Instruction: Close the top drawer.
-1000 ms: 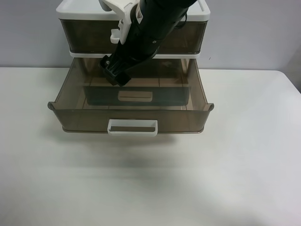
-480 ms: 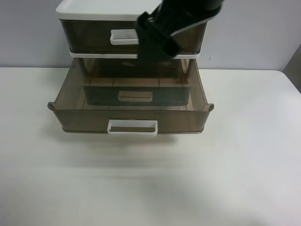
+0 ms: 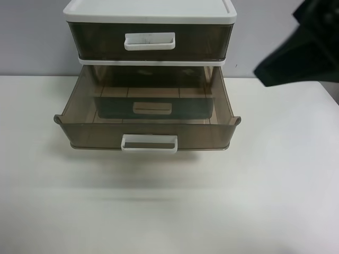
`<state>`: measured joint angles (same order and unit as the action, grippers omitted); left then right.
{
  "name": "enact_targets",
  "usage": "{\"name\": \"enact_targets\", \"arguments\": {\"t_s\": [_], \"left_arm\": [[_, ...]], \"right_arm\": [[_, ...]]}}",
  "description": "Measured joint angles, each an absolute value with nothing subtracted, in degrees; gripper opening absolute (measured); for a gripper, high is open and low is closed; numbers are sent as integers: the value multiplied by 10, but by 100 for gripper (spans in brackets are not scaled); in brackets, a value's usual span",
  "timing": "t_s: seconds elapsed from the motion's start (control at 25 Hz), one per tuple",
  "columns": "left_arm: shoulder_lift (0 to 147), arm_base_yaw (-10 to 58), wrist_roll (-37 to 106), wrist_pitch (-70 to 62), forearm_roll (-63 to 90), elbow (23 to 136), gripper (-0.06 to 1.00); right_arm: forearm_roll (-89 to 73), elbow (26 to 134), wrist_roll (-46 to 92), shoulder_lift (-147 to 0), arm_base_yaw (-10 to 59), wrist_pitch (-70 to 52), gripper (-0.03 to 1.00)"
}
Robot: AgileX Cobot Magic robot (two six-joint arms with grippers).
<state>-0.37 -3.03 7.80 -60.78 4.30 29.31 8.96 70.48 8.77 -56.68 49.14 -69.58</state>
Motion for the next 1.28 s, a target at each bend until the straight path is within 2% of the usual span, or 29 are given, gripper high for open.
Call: {"name": "enact_targets", "arguments": {"t_s": [0.48, 0.56, 0.8, 0.96, 1.08, 1.28], "left_arm": [[-4, -30, 78, -608, 43, 293, 99], [-4, -30, 78, -608, 43, 293, 99], [-4, -30, 78, -608, 43, 293, 99], [-4, -30, 78, -608, 43, 293, 99], [-4, -30, 78, -608, 43, 293, 99], [-4, -30, 78, -608, 43, 293, 99]], "right_arm": [[103, 515, -8, -253, 480, -697, 99], [102, 489, -18, -222, 443, -697, 99], [68, 399, -22, -154, 257, -671, 99], [24, 337, -4, -102, 156, -631, 99], [0, 298, 18, -55, 109, -624, 99], [-3, 290, 23, 1, 69, -616, 99]]}}
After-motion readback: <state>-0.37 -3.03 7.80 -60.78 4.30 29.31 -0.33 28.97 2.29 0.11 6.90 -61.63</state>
